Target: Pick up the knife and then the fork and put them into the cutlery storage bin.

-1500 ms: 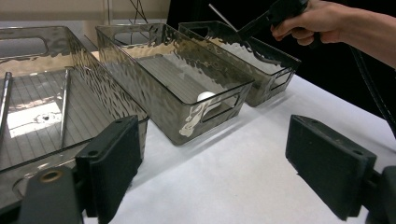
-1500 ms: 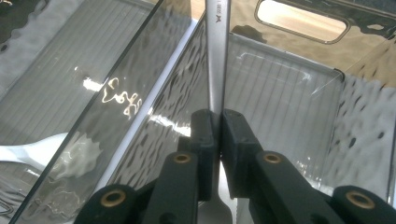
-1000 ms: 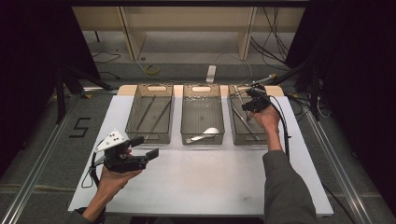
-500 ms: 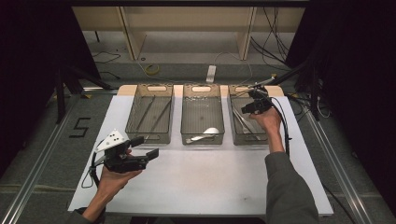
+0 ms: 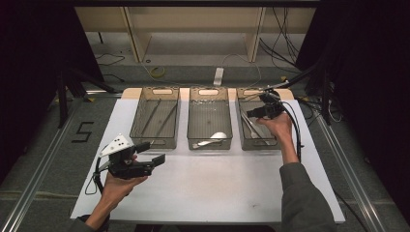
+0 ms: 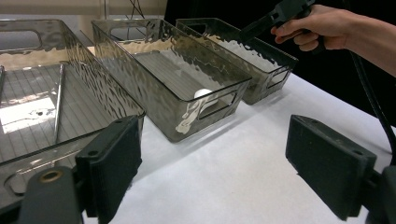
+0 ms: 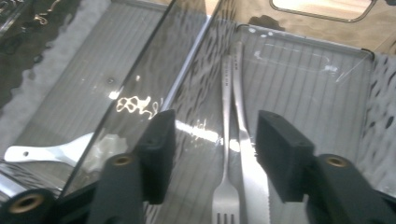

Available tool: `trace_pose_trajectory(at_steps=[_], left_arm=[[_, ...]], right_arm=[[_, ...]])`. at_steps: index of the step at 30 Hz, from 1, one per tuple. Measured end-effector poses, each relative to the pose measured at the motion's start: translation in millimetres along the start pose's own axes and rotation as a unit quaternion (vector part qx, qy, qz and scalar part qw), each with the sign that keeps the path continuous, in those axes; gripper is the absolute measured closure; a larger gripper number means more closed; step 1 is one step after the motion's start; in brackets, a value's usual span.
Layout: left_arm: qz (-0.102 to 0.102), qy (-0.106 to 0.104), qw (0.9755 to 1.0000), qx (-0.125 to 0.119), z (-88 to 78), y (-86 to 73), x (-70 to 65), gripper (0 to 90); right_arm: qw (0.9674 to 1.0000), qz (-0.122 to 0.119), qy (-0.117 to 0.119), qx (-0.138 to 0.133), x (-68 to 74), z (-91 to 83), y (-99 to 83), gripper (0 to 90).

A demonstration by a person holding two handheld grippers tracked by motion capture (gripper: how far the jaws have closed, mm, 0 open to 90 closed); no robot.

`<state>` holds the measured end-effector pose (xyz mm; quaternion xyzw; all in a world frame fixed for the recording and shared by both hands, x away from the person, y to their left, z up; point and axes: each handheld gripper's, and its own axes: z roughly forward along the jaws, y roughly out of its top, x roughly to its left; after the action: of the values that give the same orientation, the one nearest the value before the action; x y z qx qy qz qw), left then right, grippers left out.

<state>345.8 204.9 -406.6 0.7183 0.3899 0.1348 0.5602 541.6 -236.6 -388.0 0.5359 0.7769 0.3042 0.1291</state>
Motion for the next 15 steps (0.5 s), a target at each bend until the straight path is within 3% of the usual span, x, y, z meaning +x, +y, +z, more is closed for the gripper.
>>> trace_pose_trajectory(at_steps=[9, 15], left_arm=[[0.0, -0.002, 1.0, 0.003, 0.8, -0.3, -0.1, 17.8], [-0.008, -0.008, 0.9999, 0.002, 1.3, -0.5, -0.1, 17.7]], right_arm=[[0.9991, -0.004, 0.029, -0.032, 11.1, -9.1, -12.9, 37.1], [0.996, -0.023, 0.053, -0.069, 27.0, -23.2, -24.3, 34.9]])
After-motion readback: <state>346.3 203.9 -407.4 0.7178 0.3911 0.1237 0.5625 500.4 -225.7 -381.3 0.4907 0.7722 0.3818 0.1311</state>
